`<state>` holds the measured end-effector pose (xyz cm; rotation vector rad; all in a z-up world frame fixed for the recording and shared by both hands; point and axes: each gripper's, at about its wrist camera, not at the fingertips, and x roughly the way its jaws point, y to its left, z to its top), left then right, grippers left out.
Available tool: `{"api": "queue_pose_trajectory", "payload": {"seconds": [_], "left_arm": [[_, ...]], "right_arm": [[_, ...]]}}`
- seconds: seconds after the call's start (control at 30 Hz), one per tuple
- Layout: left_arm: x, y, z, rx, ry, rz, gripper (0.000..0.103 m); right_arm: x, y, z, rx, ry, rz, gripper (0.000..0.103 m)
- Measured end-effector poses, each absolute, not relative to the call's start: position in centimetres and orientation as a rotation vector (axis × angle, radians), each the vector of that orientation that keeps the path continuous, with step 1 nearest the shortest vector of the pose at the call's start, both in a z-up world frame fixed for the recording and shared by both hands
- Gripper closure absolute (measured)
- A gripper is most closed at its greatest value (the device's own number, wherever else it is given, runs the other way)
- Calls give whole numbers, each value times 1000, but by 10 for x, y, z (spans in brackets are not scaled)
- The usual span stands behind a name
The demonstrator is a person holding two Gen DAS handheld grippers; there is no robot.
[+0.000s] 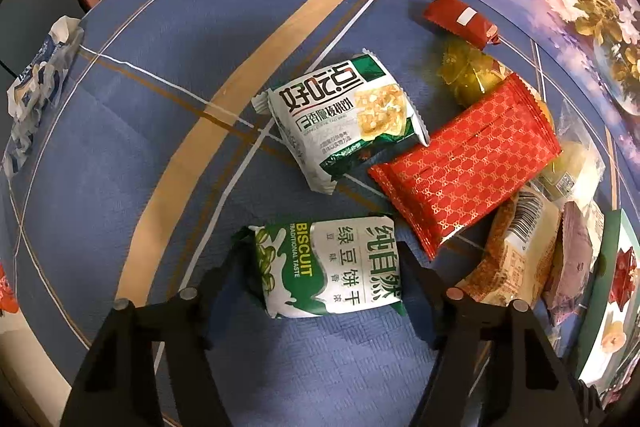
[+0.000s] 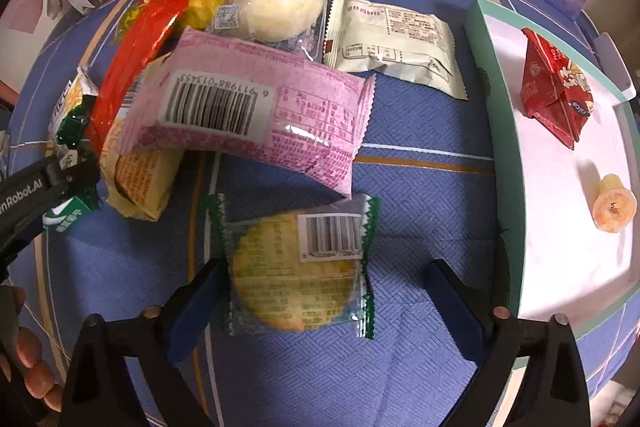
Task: Organize snacks
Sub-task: 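Grasp the round cake with the right gripper while the left approaches the BISCUIT pack, then grasp the green BISCUIT pack with the left gripper while the right lifts the cake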
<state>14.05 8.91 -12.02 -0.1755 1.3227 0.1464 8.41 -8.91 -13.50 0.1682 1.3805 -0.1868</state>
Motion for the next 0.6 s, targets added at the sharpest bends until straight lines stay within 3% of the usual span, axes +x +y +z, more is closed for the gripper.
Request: {"api": "queue_pose_trajectory", "payload": {"seconds": [0.17,0.33,0.6], "left_arm": [[142,88,-119,-183,1330,136,32],[131,86,-119,-209,1331,128,32],[120,87,-114,-241,1332,108,32]], "right_arm": [[84,-92,-130,179,1368,-196,21],[86,-99,-124,191,1349,-210,40],[90,-112,-121,209,1346,-207,44]]}}
